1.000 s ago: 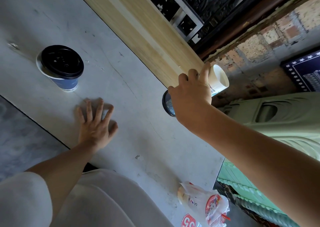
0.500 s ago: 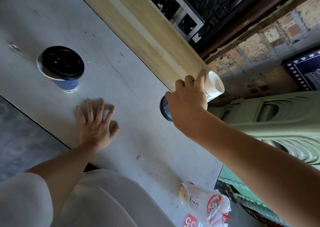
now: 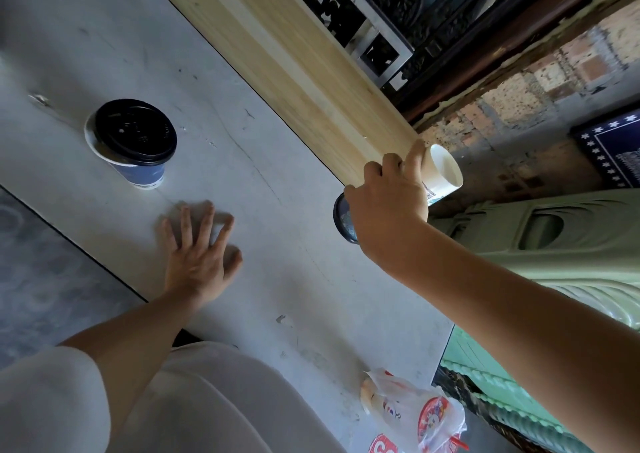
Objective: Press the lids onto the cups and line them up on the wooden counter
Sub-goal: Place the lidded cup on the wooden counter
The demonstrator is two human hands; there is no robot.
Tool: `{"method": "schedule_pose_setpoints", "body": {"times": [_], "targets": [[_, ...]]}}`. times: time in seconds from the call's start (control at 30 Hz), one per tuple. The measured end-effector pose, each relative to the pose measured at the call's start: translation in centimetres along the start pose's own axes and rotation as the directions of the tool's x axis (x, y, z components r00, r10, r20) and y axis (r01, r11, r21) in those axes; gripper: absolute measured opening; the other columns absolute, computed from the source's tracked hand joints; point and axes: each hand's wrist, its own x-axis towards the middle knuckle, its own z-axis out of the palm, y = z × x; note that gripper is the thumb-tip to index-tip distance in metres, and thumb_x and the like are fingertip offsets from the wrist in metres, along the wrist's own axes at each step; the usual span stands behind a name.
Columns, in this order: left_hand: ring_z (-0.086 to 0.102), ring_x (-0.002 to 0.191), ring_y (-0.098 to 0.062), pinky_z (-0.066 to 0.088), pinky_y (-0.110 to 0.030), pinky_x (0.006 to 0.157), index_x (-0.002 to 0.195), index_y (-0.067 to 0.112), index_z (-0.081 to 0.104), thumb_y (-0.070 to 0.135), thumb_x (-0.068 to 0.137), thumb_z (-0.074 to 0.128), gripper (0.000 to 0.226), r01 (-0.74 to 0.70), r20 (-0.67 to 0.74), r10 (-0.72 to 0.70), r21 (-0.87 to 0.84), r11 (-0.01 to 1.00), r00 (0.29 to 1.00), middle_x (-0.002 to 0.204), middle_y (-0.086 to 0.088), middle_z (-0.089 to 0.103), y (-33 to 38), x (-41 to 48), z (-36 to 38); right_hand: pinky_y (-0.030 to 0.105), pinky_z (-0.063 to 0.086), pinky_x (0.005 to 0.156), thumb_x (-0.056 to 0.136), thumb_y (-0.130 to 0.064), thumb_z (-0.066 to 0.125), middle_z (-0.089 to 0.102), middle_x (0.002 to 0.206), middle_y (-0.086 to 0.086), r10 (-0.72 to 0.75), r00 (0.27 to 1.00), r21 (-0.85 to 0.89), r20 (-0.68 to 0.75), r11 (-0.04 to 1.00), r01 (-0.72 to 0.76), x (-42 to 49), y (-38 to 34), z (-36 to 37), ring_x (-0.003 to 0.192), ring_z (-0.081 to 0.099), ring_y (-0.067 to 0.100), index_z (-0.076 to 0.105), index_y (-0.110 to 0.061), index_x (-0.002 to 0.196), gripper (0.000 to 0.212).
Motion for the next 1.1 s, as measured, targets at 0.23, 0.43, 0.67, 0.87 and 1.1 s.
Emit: {"method": "schedule_pose_setpoints", "body": {"times": [0.23, 0.43, 0.67, 0.87, 1.1], "targets": [[0.003, 0.149, -0.051, -0.019, -0.061, 0.115, 0.152, 0.026, 0.038, 0.065, 0.084, 0.031, 0.079, 0.01, 0.031, -0.011, 0.023, 1.0, 0.999, 0.166, -0.012, 0.017, 0.1, 0.1, -0.5, 0.074, 0.002, 0.11, 0.085, -0.03, 0.061, 0.045, 0.133, 0.015, -0.039, 0.998, 0.033, 0.049, 0.999, 0.037, 0.8, -1.3, 0.6, 0.129, 0.034, 0.046, 0.053, -0.021, 0.132, 0.049], [-0.001, 0.151, -0.046, -0.027, -0.056, 0.114, 0.154, 0.033, 0.032, 0.069, 0.086, 0.029, 0.077, 0.034, 0.053, -0.037, 0.045, 0.998, 0.998, 0.168, -0.008, 0.013, -0.2, 0.4, -0.7, 0.06, 0.033, 0.102, 0.078, -0.026, 0.07, 0.052, 0.116, 0.005, -0.123, 0.989, 0.548, 0.084, 0.834, 0.057, 4.8, -2.4, 3.3, 0.117, 0.051, 0.033, 0.042, -0.027, 0.133, 0.062], [0.002, 0.153, -0.041, -0.018, -0.054, 0.119, 0.148, 0.029, 0.044, 0.064, 0.082, 0.038, 0.075, 0.05, -0.076, -0.051, -0.018, 0.999, 0.996, 0.166, -0.007, 0.021, -0.2, 0.2, 0.2, 0.042, 0.036, 0.093, 0.071, -0.04, 0.08, 0.06, 0.117, -0.006, 0.206, 0.979, 0.943, 0.002, 0.324, -0.071, 14.2, -3.3, 8.6, 0.121, 0.041, 0.026, 0.048, -0.025, 0.129, 0.068], [0.016, 0.148, -0.049, -0.007, -0.059, 0.12, 0.146, 0.03, 0.048, 0.061, 0.08, 0.044, 0.073, 0.063, -0.098, -0.067, -0.034, 0.997, 0.993, 0.165, -0.007, 0.024, 0.5, 0.5, 0.2, 0.02, 0.04, 0.102, 0.069, -0.019, 0.089, 0.056, 0.132, 0.006, 0.379, 0.88, 0.922, 0.287, -0.358, -0.147, 20.5, -1.2, 11.7, 0.123, 0.057, 0.023, 0.038, -0.009, 0.143, 0.09], [0.013, 0.149, -0.051, 0.0, -0.064, 0.12, 0.143, 0.028, 0.053, 0.061, 0.077, 0.046, 0.074, 0.064, -0.134, -0.067, -0.027, 0.998, 0.989, 0.161, -0.01, 0.032, 0.2, 0.5, 0.6, 0.021, 0.033, 0.108, 0.066, -0.013, 0.091, 0.054, 0.142, -0.001, 0.434, 0.768, 0.777, 0.471, -0.617, -0.127, 22.8, -3.9, 14.4, 0.134, 0.05, 0.017, 0.04, -0.019, 0.145, 0.094]]}}
